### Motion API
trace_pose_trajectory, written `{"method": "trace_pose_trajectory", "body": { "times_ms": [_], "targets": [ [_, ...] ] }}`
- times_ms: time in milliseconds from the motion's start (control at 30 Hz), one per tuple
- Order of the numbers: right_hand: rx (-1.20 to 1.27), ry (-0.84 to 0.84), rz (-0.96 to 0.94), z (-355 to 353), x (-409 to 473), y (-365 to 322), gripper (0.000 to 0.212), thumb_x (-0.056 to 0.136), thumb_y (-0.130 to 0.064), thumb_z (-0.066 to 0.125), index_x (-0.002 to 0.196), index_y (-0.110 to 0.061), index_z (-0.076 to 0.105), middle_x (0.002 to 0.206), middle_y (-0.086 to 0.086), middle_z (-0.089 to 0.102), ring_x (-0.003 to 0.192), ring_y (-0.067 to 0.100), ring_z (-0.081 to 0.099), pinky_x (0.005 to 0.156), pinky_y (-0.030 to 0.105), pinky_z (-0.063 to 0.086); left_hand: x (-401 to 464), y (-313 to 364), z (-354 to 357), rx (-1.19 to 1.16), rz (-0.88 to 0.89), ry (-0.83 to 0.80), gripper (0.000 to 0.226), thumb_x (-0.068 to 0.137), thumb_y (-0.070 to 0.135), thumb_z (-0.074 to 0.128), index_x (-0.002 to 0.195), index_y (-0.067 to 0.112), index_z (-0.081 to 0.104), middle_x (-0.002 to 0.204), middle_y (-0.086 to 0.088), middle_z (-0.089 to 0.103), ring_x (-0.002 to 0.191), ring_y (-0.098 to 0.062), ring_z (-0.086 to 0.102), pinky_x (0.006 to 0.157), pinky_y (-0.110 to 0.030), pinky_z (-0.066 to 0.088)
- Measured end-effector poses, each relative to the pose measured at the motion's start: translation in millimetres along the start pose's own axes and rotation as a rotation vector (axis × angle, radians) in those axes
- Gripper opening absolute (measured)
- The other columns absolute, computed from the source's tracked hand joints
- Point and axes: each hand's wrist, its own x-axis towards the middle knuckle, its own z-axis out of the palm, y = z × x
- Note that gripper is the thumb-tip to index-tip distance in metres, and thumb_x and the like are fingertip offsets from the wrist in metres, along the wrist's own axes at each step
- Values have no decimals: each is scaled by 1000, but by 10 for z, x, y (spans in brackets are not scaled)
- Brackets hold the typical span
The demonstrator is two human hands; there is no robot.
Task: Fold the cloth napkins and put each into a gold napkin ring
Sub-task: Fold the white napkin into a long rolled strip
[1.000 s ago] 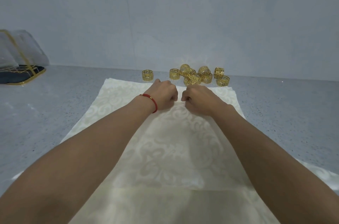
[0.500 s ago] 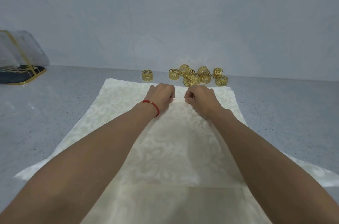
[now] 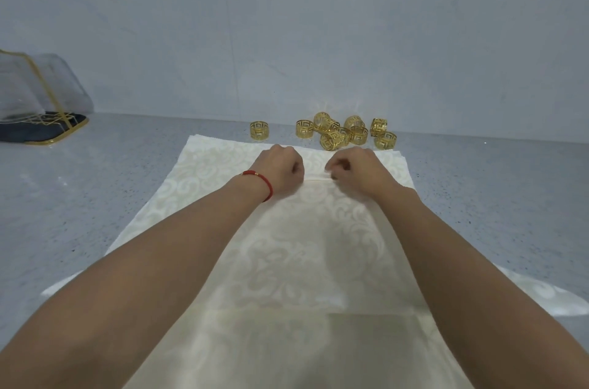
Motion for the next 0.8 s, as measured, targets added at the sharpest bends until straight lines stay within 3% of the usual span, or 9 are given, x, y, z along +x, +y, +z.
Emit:
{"method": "trace_pose_trajectory", "body": {
  "times_ms": [67,133,233,367,467,600,700,800],
  "targets": [
    [180,38,107,24,-7,54,19,92,-5,61,95,-16,77,81,0,74,60,4,64,54,19,49,-15,-14,35,-132,-91,31,18,83,10,58,87,20,72,78,4,68,81,-21,66,79,-36,57],
    [149,12,106,59,-8,71,13,92,-6,69,95,-15,78,78,-6,67,63,5,61,61,20,47,-7,-20,50,-131,-112,12,17,86,11,66,101,17,73,86,3,67,89,-21,65,86,-37,55],
    [9,-2,55,75,1,80,5,90,-12,75,92,-16,79,82,-13,59,78,5,56,76,28,46,2,-11,70,16,-66,-2,11,91,13,65,98,16,73,94,2,61,98,-24,62,90,-42,51],
    [-250,-31,-69,39,-23,10,6,94,-12,65,92,-18,69,94,-5,65,93,20,60,88,43,48,-73,8,68,163,5,5,9,95,12,55,91,21,58,100,1,57,100,-24,55,89,-44,44],
    [-592,-32,-285,56,-77,-37,16,95,-3,56,104,-17,58,104,1,62,97,26,57,76,36,35,-112,47,23,380,127,22,19,91,2,46,96,20,51,101,0,59,97,-25,54,85,-40,36],
    [-803,-16,-490,33,-146,-14,24,79,3,71,95,-10,59,90,8,59,80,30,58,62,36,31,-111,93,-98,555,259,2,24,90,0,47,101,18,57,101,0,62,98,-25,57,81,-37,33],
    [-795,-63,-566,-6,-197,-40,22,74,-1,79,85,-9,62,79,8,59,68,29,57,55,35,30,-143,104,-143,476,273,-74,28,87,-1,50,101,18,64,103,0,63,97,-25,60,78,-32,37],
    [-583,-113,-385,-58,-236,-64,10,88,-8,60,93,-15,65,93,0,62,84,25,59,65,37,44,-203,47,-181,227,141,-125,25,80,1,54,85,22,67,94,0,68,86,-22,62,71,-30,49]
  ]
}}
